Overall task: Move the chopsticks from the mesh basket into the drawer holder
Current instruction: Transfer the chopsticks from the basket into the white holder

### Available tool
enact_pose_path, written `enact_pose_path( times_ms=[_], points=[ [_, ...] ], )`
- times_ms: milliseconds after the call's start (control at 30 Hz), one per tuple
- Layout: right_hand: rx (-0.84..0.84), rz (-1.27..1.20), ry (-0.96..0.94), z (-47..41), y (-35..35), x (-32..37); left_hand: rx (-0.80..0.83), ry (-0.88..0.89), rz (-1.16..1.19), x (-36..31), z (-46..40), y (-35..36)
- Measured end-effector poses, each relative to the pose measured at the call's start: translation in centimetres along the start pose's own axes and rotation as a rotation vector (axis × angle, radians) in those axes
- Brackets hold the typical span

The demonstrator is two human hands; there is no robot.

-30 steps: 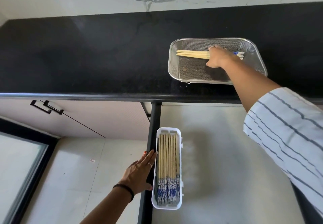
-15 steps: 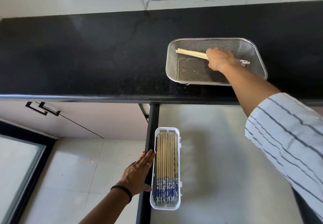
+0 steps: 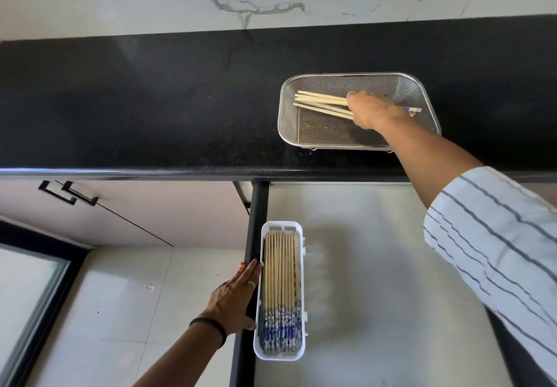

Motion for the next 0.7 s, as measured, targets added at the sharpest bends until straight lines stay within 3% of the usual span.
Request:
enact_pose_path(
  times_ms=[267,533,700],
  points=[
    [-0.100,-0.078,0.011,1.1,-1.7,-0.5,0.010,-0.019,-0.007,-0.2,0.0,0.0],
    [-0.235,-0.514,-0.066,6.5,-6.4,3.3,0.031,-0.023,-0.050,-0.7,0.3,-0.2],
    [-0.108,-0.823,-0.107,13.5,-4.9,8.5,0.043,-0.032,-0.035,-0.8,0.6,0.1]
  ],
)
Point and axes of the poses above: each hand's wrist, its own z-axis away from the middle knuckle, its own y-axis out of the palm, x = y × z, the point moved 3 cm from there along -z, towards the middle knuckle, and after that the axes turned 1 degree about z, right-handed, at the moved point
